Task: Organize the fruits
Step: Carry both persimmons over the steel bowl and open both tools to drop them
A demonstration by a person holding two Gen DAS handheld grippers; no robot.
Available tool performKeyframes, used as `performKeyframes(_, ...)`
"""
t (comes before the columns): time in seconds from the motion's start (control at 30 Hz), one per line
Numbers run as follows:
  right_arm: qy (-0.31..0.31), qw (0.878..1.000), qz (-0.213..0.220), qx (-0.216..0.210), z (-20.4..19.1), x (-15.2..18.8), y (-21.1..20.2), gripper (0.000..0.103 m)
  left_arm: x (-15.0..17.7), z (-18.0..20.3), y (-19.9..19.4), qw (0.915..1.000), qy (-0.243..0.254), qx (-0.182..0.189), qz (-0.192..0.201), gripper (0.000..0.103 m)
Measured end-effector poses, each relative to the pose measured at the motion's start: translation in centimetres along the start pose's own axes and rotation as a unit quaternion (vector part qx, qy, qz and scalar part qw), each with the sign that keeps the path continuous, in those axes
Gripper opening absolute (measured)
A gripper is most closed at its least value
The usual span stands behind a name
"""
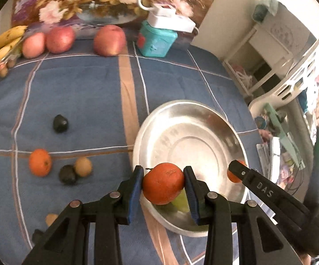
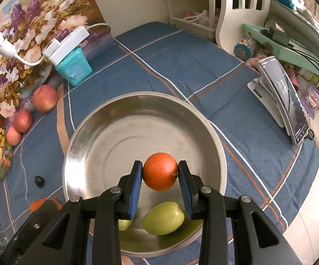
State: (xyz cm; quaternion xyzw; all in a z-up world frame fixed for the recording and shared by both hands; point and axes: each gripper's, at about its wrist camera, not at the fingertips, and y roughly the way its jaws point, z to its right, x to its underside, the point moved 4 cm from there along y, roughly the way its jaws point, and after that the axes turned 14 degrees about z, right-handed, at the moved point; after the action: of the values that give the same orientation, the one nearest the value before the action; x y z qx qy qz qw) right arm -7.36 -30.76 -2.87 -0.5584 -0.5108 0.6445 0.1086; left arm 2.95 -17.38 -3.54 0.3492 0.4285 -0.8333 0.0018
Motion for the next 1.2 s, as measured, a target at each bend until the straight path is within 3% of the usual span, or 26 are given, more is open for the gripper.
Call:
performKeyframes(0.2,-0.006,1.0,-0.002,-0.002,-0.1,0.0,0.3,0.035,-0.3,0.7,1.7,0.9997,0.022,-0.006,-0.004,0.04)
performKeyframes(0.6,-0.006,1.0,-0.005,0.009,0.0,0.3,0.7,0.035,-0.6,0.5,2.3,0.9997,0.019,-0.012,-0.01,0.041)
performKeyframes(0.77,-0.005,1.0,-0.006,0.01,0.0,0.4,0.8,0.036,-0.8,0.3,2.1,0.9998,0.016,-0.011,-0.008,0.056)
performKeyframes(0.83,-0.007,1.0,-0.005,0.007,-0.1,0.4,0.8,0.048,-1.0,0.4,1.9,0.9998,0.016,-0.009,-0.005,0.062)
performKeyframes(0.87,-0.009,1.0,-0.003,0.008,-0.2,0.4,0.8,0.064,-1.0,0.3,1.8,0.9998,0.016,-0.01,-0.005,0.065)
performKeyframes(0.9,-0.01,1.0,-0.001,0.011,-0.1,0.4,0.9,0.07,-1.0,0.2,1.7,0.9998,0.017,-0.014,-0.004,0.068)
performKeyframes(1.0,-0.008,1.0,0.0,0.01,0.0,0.4,0.9,0.073,-1.3,-0.3,1.3,0.9997,0.01,-0.02,0.0,0.073)
performKeyframes(1.1,-0.015,1.0,0.009,0.016,0.0,0.4,0.8,0.093,-1.6,-1.3,0.8,0.9992,0.005,-0.04,0.004,0.083)
performKeyframes(1.17,-0.02,1.0,0.014,0.018,-0.1,0.2,0.7,0.094,-1.7,-2.0,0.5,0.9981,0.01,-0.061,0.009,0.1)
performKeyframes(1.2,-0.022,0.999,0.016,0.022,0.0,0.2,0.6,0.097,-1.7,-2.4,0.4,0.9973,0.012,-0.072,0.01,0.103)
